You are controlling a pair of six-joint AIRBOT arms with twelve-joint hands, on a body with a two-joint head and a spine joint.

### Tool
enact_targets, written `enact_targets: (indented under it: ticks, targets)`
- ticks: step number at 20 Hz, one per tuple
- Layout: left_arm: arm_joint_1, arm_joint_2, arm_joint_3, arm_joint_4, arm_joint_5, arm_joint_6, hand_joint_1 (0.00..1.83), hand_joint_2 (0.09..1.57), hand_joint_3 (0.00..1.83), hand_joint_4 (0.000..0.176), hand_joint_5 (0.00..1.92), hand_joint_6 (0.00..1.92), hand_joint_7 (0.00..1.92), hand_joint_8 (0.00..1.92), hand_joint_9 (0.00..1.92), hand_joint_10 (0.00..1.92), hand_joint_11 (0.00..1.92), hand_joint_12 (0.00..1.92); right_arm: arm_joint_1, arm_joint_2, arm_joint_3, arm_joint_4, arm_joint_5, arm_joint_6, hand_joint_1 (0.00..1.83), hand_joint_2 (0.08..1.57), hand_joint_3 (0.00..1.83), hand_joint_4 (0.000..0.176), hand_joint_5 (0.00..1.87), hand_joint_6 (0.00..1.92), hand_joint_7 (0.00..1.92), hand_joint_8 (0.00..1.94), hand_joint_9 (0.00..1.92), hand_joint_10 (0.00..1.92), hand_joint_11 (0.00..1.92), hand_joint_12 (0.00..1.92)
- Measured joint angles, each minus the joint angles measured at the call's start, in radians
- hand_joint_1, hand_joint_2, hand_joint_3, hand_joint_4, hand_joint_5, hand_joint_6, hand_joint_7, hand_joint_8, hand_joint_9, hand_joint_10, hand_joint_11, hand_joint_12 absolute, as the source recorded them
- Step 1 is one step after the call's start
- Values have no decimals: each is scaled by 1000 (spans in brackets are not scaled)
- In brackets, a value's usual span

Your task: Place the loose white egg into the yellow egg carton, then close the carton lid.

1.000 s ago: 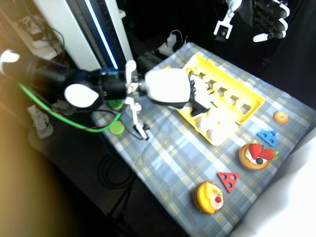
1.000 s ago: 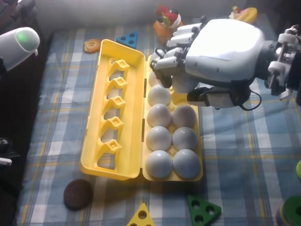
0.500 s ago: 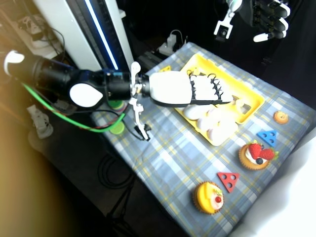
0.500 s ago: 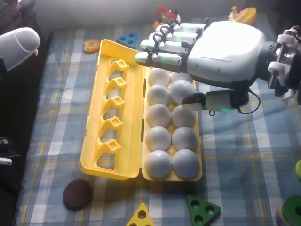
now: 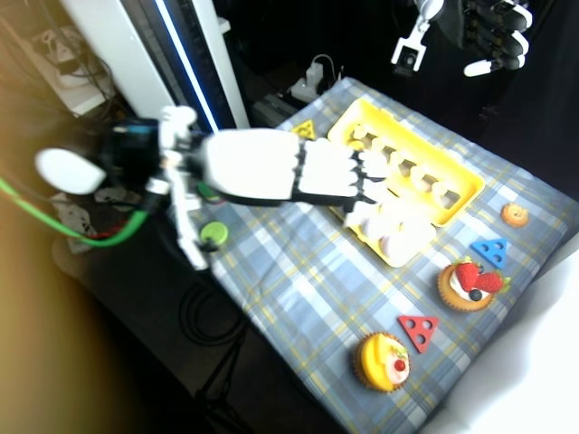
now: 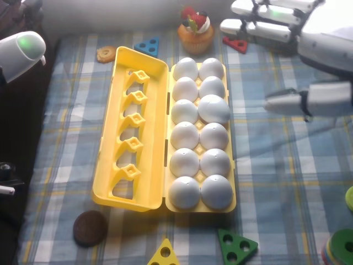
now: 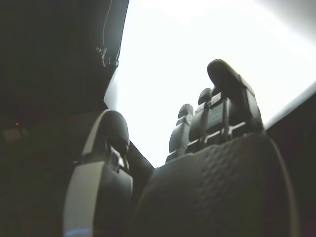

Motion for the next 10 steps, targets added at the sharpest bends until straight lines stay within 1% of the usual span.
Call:
enact_targets:
  ticks: [1, 2, 3, 4, 5, 6, 7, 8, 9, 10]
  targets:
    - [0, 0, 5, 6, 9, -19, 309, 1276, 1, 131, 0, 0, 0, 0, 21, 17, 0, 1758, -19, 26, -19, 6, 3, -1, 471, 1291, 6, 112, 0, 0, 0, 0, 0, 0, 0, 79]
    - [1, 0, 8, 10, 16, -31, 233, 1281, 2, 118, 0, 0, 0, 0, 55, 65, 0, 1860, -31, 39, -27, 20, 6, -14, 437, 1299, 8, 119, 0, 0, 0, 0, 0, 0, 0, 15]
    - [1, 0, 14, 14, 27, -48, 180, 1289, 0, 107, 0, 0, 0, 0, 10, 316, 0, 1908, -50, 61, -47, 71, 10, -76, 363, 1295, 6, 100, 0, 0, 0, 0, 0, 0, 0, 2]
    - [1, 0, 17, 17, 37, -59, 109, 1283, 0, 102, 0, 0, 0, 0, 1, 532, 0, 1918, -65, 91, -75, 134, 16, -171, 314, 1282, 0, 100, 0, 0, 0, 0, 0, 0, 0, 0]
    - [1, 0, 20, 24, 51, -75, 64, 1282, 0, 101, 0, 0, 0, 0, 0, 675, 0, 1920, -81, 119, -99, 161, 22, -232, 269, 1275, 0, 100, 0, 0, 0, 0, 0, 0, 0, 0]
    - [1, 0, 24, 36, 66, -87, 33, 1281, 0, 99, 0, 0, 0, 0, 0, 809, 0, 1921, -95, 134, -115, 167, 29, -247, 270, 1279, 0, 99, 0, 0, 0, 0, 0, 0, 0, 0]
    - [1, 0, 27, 47, 77, -100, 16, 1292, 2, 91, 0, 0, 0, 0, 0, 873, 0, 1921, -102, 141, -123, 168, 31, -248, 271, 1274, 0, 99, 0, 0, 0, 0, 0, 0, 0, 0]
    - [1, 0, 28, 55, 90, -114, 29, 1295, 3, 88, 0, 0, 0, 0, 0, 827, 0, 1921, -113, 148, -133, 167, 35, -248, 267, 1263, 0, 96, 0, 0, 0, 0, 0, 0, 0, 0]
    - [3, 0, 35, 71, 106, -130, 5, 1288, 0, 92, 0, 0, 0, 0, 0, 714, 0, 1921, -121, 149, -137, 167, 42, -248, 275, 1265, 0, 85, 0, 0, 0, 0, 0, 0, 0, 0]
    - [7, 0, 44, 79, 123, -143, 0, 1286, 0, 77, 0, 0, 0, 0, 0, 708, 0, 1921, -124, 151, -140, 169, 46, -248, 279, 1276, 0, 79, 0, 0, 0, 0, 0, 0, 0, 0]
